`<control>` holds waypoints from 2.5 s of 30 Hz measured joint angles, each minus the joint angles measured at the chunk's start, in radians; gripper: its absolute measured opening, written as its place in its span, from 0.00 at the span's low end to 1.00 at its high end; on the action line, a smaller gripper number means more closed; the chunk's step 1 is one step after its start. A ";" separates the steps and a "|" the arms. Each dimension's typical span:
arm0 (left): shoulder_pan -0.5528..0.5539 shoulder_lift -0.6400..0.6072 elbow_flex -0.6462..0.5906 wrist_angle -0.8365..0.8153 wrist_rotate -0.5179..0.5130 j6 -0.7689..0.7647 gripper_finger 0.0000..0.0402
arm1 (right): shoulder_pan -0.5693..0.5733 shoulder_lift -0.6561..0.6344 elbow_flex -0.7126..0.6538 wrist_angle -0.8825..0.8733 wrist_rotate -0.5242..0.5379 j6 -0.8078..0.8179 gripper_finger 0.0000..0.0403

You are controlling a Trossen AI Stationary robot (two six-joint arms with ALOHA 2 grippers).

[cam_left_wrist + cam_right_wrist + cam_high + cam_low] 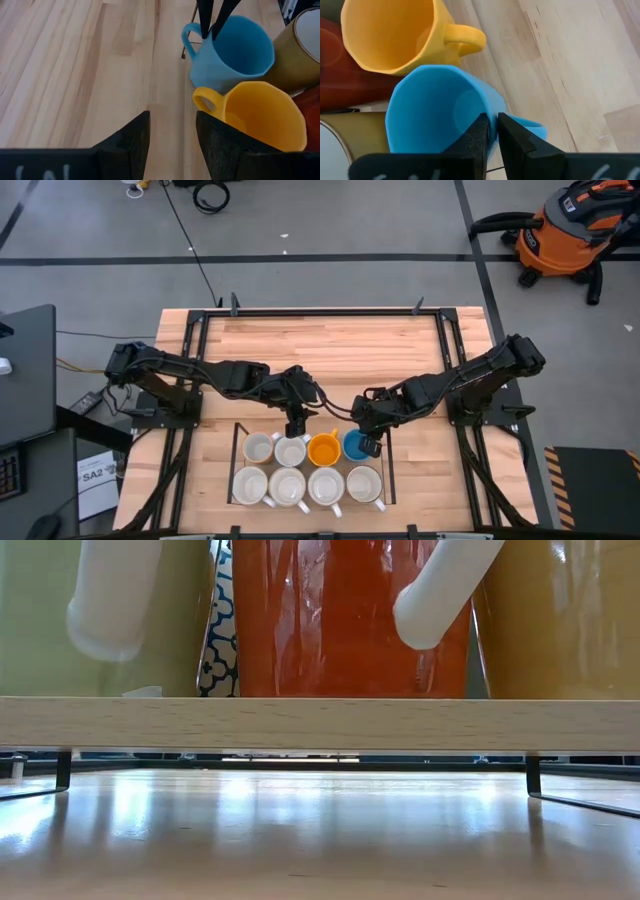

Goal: Place coffee mugs
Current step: Put the blue mug on the shelf, then return to Home Position

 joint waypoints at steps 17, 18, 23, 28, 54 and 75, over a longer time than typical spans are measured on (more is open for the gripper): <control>0.000 0.000 0.000 0.001 0.000 0.000 0.41 | 0.000 -0.001 0.000 0.005 -0.001 0.000 0.23; 0.000 0.000 0.000 0.001 0.000 0.000 0.41 | 0.000 -0.001 0.000 0.005 -0.001 0.000 0.25; 0.000 0.000 0.000 0.001 0.000 0.000 0.41 | 0.000 -0.001 0.000 0.012 0.000 0.000 0.31; 0.000 0.000 0.000 0.001 0.000 0.000 0.41 | -0.001 -0.001 0.000 0.014 0.000 -0.004 0.32; 0.002 -0.210 0.013 0.073 -0.004 0.092 0.41 | -0.133 -0.001 0.232 0.201 -0.033 -0.567 0.31; 0.001 -0.671 0.013 -0.083 -0.004 0.124 0.41 | -0.248 -0.050 0.691 -0.262 -0.026 -0.647 0.31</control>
